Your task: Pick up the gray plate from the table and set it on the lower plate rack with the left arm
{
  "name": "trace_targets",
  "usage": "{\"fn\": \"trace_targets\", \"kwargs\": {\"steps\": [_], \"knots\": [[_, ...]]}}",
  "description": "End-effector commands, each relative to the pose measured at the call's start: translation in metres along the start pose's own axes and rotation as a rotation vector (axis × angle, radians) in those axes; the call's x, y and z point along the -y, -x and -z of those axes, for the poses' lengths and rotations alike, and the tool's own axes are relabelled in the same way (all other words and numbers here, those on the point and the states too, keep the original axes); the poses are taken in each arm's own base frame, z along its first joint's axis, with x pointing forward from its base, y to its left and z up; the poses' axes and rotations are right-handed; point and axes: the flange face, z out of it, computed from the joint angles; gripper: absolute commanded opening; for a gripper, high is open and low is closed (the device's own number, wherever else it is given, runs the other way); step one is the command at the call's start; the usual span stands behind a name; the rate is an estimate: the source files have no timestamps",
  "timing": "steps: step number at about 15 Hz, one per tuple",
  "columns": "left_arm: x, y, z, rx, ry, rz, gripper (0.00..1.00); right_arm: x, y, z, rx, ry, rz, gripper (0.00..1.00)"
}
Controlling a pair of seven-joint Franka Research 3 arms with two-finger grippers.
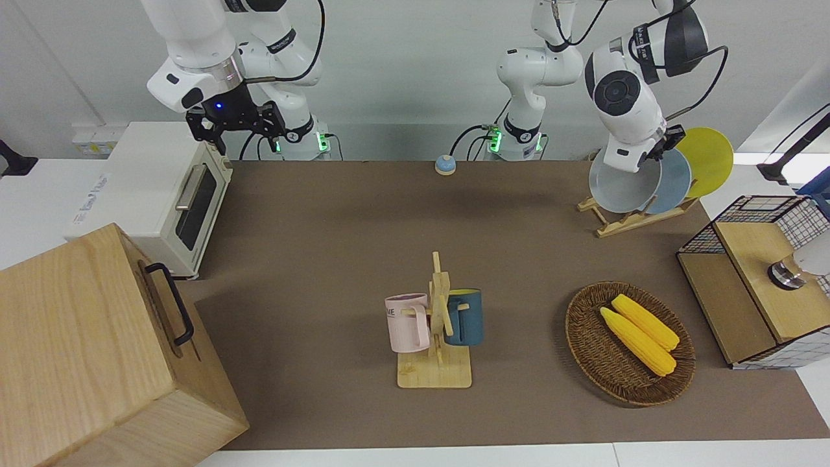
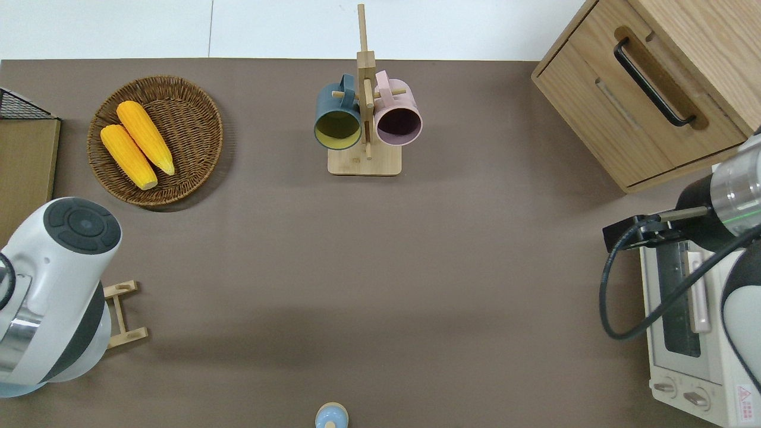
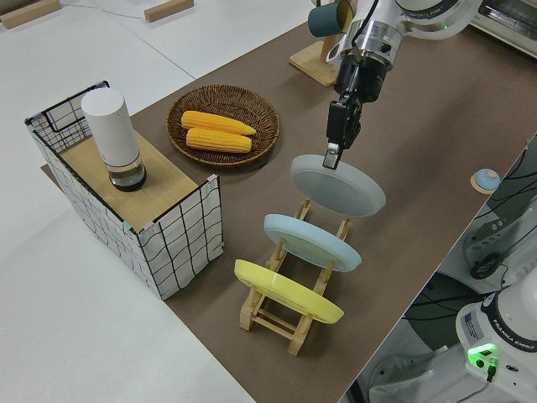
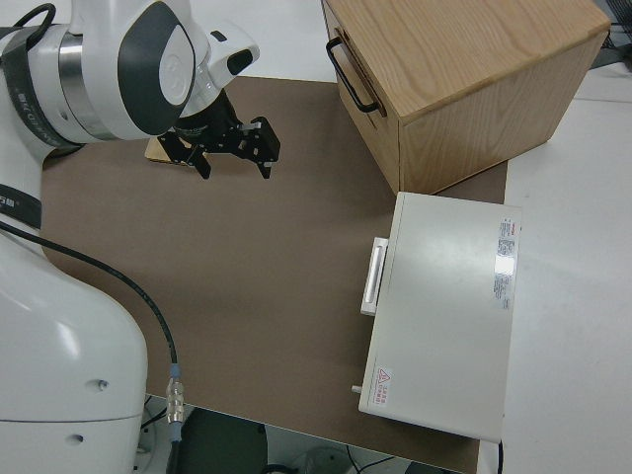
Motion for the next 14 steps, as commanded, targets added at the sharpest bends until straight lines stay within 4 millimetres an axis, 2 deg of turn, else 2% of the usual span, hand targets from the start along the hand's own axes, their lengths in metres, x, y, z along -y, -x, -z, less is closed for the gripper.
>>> {"fn": "trace_targets", "kwargs": {"steps": [1,7,14], "knots": [[-0.021,0.005,-0.007,0.012,-0.057,0.026,0.0,-0.002,0.002,0.003,0.001,0.005,-0.015,0.983],[-0.052,-0.002,-0.014,0.026,-0.066,0.039,0.0,-0.003,0.002,0.003,0.001,0.006,-0.017,0.983],[-0.06,-0.007,-0.019,0.027,-0.062,0.026,0.0,-0.002,0.002,0.003,0.001,0.005,-0.015,0.983]]}}
